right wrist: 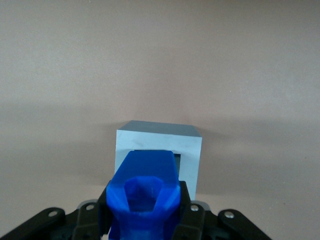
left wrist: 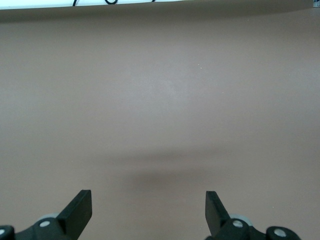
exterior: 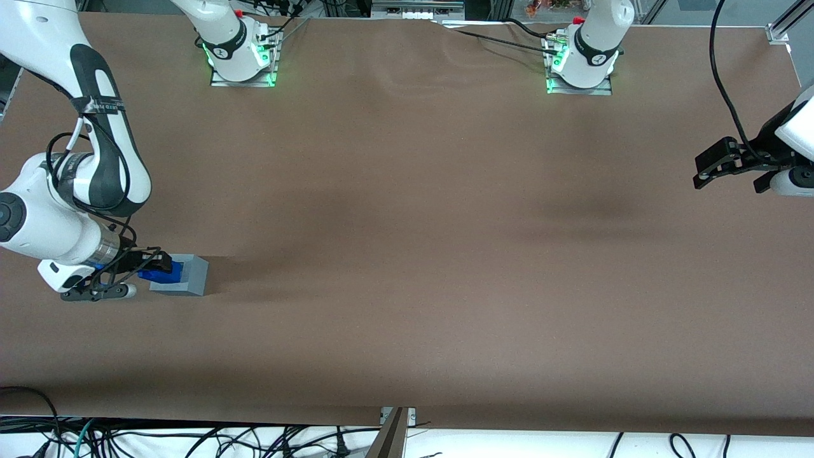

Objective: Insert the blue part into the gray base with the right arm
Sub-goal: 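Lower the blue block into the gray base's square hole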

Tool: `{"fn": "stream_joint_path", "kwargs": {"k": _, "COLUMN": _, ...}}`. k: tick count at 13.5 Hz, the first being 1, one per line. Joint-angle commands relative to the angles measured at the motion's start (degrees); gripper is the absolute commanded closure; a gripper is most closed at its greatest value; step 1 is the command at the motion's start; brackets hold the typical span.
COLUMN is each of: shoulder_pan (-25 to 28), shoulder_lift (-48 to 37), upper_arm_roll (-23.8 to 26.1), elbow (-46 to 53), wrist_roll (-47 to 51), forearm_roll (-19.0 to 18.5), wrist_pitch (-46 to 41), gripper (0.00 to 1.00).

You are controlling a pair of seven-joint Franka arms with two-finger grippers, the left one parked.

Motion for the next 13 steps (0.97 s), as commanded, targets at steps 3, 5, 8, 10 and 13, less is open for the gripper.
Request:
{"fn": "stream_joint_path", "kwargs": {"k": 3, "shoulder_pan": -0.3, "shoulder_lift": -0.5, "upper_arm_roll": 0.0, "elbow": -1.3, "wrist_roll": 0.7, "forearm_roll": -0.4, "wrist_pitch": 0.8, "gripper": 0.97}}
{"fn": "stream_joint_path", "kwargs": {"k": 5, "shoulder_pan": -0.3, "shoulder_lift": -0.5, "upper_arm_roll": -0.3, "elbow": -1.4, "wrist_roll": 0.6, "forearm_roll": -1.1, "wrist_pitch": 0.9, "gripper": 0.97}}
{"fn": "stream_joint_path", "kwargs": {"k": 8, "shoulder_pan": -0.3, "shoulder_lift": -0.2, "upper_arm_roll": -0.7, "elbow": -1.6, "wrist_roll": 0.4, "forearm_roll": -1.6, "wrist_pitch": 2.1, "gripper": 0.97}}
{"fn": "stream_joint_path", "kwargs": {"k": 10, "shoulder_pan": -0.3, "shoulder_lift": 0.1, "upper_arm_roll": -0.7, "elbow": -1.6, "wrist_roll": 0.7, "forearm_roll": -1.6, "wrist_pitch": 2.1, "gripper": 0.97}}
{"fn": "stream_joint_path", "kwargs": {"k": 13, "shoulder_pan": -0.2, "shoulder_lift": 0.4, "upper_arm_roll": -0.7, "elbow": -1.6, "wrist_roll": 1.0, "forearm_roll": -1.5, "wrist_pitch": 3.0, "gripper": 0.97}}
